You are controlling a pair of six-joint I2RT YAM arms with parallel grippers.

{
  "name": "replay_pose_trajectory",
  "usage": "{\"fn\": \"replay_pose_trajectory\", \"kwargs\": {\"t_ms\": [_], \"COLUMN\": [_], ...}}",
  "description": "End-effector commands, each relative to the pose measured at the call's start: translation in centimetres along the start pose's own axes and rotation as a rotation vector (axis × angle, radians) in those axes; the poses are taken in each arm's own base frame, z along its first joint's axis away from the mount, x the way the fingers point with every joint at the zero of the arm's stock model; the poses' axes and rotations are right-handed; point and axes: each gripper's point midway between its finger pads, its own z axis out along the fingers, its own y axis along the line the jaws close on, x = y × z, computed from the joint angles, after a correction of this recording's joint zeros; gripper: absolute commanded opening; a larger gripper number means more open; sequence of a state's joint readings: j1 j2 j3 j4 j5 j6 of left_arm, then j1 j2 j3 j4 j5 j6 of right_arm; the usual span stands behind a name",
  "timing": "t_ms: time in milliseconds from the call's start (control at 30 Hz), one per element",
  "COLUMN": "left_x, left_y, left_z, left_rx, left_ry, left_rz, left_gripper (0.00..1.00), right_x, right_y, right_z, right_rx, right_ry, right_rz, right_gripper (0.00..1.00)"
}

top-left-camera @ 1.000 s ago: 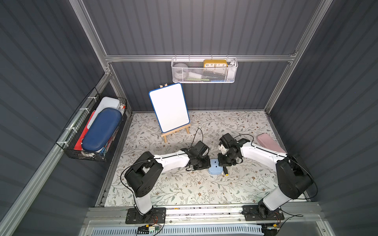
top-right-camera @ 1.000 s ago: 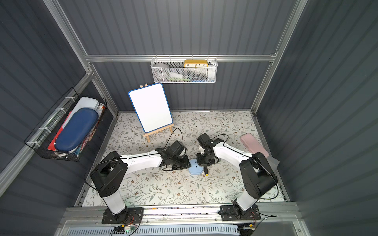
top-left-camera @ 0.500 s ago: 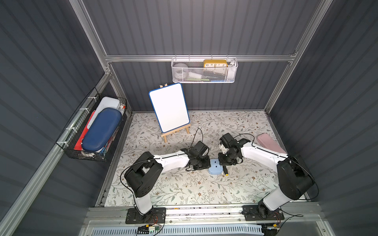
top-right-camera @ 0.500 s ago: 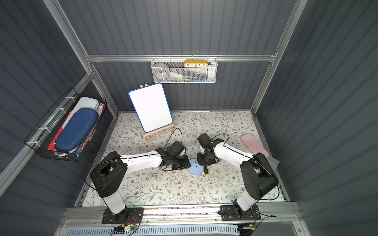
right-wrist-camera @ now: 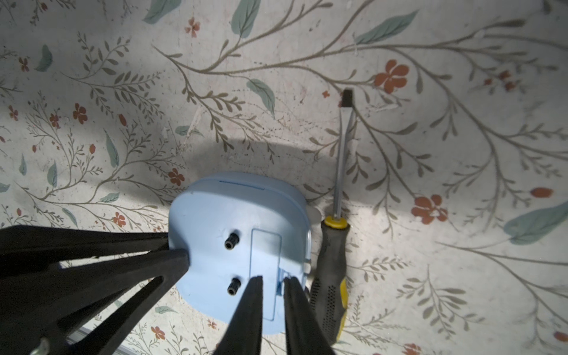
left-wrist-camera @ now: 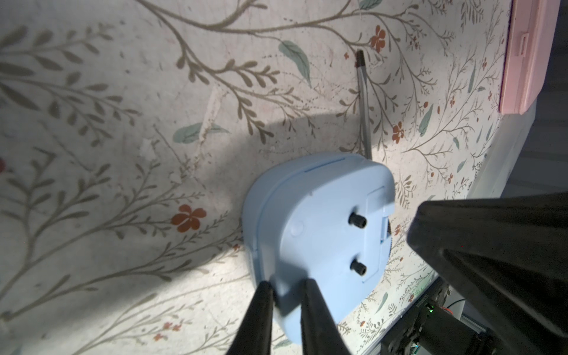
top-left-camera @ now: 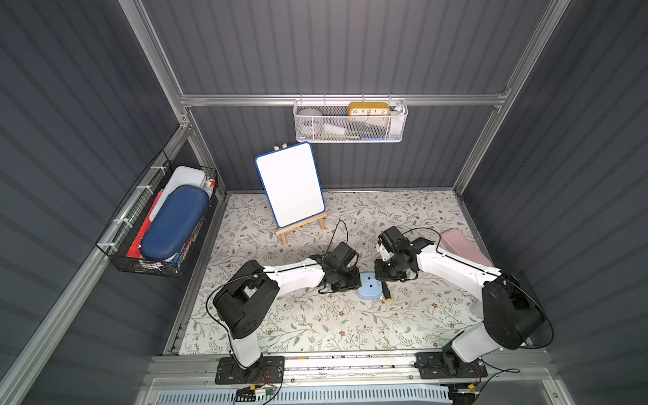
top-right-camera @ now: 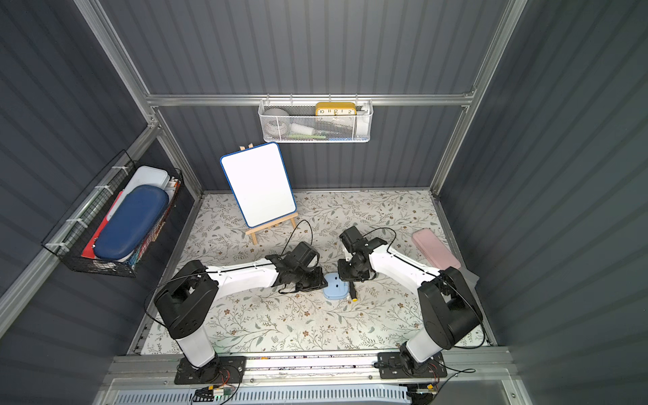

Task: Remove the battery from the alarm
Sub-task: Remove the cover from the alarm.

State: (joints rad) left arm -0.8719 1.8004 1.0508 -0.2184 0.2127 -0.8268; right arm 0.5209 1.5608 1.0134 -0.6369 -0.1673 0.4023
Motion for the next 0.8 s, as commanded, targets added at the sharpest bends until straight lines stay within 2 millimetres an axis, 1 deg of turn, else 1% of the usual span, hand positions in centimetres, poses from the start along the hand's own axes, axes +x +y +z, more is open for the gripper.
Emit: {"fn": "replay_pose_trajectory", "kwargs": {"t_ms": [0, 300, 433, 767], "left_x": [8.6, 8.7, 8.6, 8.5], "left_y": [12.0, 12.0, 11.9, 11.8], "left_z": [2.0, 2.1, 2.1, 2.0], "left_rx": [-0.417, -0.417, -0.414, -0.413], "left_ry": [0.274, 0.277, 0.274, 0.272], "left_rz": [-0.091, -0.089, -0.089, -0.090], "left_gripper": [0.20, 0.20, 0.20, 0.20], "right_x": [0.7, 2.4, 2.5, 2.2], "right_y": [-0.3, -0.7, -0.9, -0.7], "right_z": [0.4, 1.5, 1.6, 2.3], "right_rx": [0.005, -0.012, 0.000, -0.008], "right_ry": [0.035, 0.086, 0.090, 0.102], "right_rz": [0.008, 0.020, 0.024, 0.028], "right_gripper": [0.19, 0.19, 0.19, 0.19]}}
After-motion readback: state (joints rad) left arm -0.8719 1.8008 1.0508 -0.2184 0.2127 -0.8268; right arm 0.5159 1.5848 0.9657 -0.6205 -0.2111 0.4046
